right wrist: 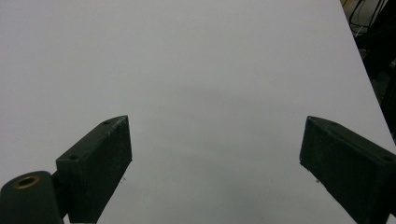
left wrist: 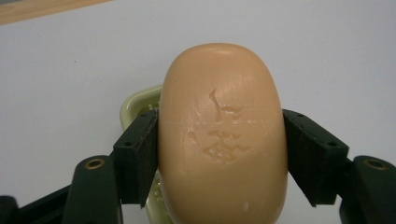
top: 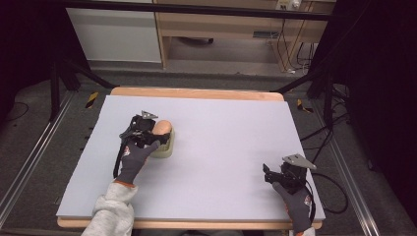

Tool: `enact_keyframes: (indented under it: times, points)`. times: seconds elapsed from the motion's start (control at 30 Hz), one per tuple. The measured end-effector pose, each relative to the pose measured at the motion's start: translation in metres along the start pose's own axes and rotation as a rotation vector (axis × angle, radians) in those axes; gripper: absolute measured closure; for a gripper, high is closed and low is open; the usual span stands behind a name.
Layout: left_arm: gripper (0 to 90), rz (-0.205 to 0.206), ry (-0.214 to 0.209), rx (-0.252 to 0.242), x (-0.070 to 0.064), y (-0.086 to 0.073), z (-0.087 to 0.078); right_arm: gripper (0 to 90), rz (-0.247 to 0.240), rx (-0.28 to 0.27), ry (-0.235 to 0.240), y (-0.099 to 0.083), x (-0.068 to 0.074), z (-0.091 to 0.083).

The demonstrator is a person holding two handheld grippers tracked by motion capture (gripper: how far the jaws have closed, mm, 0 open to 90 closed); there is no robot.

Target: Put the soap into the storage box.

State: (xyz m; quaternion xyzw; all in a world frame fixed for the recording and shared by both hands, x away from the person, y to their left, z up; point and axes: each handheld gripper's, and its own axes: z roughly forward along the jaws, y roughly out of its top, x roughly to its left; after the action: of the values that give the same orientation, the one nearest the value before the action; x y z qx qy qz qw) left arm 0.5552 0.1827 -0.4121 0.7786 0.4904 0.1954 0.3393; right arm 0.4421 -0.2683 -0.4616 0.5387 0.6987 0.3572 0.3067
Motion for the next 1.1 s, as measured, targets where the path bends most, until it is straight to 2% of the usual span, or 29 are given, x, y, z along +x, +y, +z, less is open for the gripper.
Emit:
enact_keyframes:
  times: [0.37,1.1]
  points:
    - [31.8,0.005,0.007,0.044,0.001,-0.005,0.018,9.5,0.001,0.001,0.003,0.0,0.0,0.0]
    - [31.8,0.002,0.023,0.08,0.003,-0.012,0.03,9.5,0.0,0.004,0.004,0.0,0.0,0.0]
